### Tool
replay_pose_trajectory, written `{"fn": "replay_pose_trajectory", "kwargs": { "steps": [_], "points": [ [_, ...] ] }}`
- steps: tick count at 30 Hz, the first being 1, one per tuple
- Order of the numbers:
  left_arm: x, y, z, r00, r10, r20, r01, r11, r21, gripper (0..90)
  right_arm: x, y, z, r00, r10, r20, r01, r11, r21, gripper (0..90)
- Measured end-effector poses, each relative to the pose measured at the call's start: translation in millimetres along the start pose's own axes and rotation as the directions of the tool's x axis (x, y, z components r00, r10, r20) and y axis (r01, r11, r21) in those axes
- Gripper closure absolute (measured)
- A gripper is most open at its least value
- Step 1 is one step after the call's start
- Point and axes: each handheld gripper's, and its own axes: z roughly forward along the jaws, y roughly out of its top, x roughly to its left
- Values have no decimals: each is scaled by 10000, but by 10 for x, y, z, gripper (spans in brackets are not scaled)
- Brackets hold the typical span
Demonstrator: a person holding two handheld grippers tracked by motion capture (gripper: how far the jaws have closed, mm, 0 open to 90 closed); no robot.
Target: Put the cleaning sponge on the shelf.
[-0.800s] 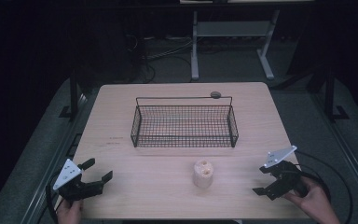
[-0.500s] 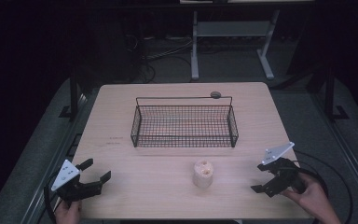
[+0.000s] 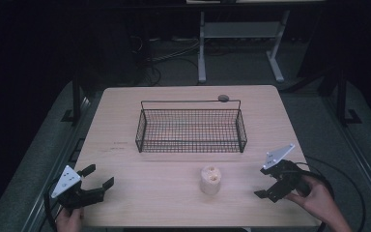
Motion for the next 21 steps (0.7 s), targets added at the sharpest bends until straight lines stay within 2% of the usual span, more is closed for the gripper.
{"fn": "replay_pose_trajectory", "kwargs": {
  "steps": [7,21],
  "points": [
    [1,1,-3,10000,-12,2,12,10000,-3,141,16,109,-16,9994,-337,16,337,9994,125,151],
    [16,2,-12,10000,-1,18,1,10000,1,141,22,293,-4,9980,-613,-160,619,9973,389,150]
  ]
}}
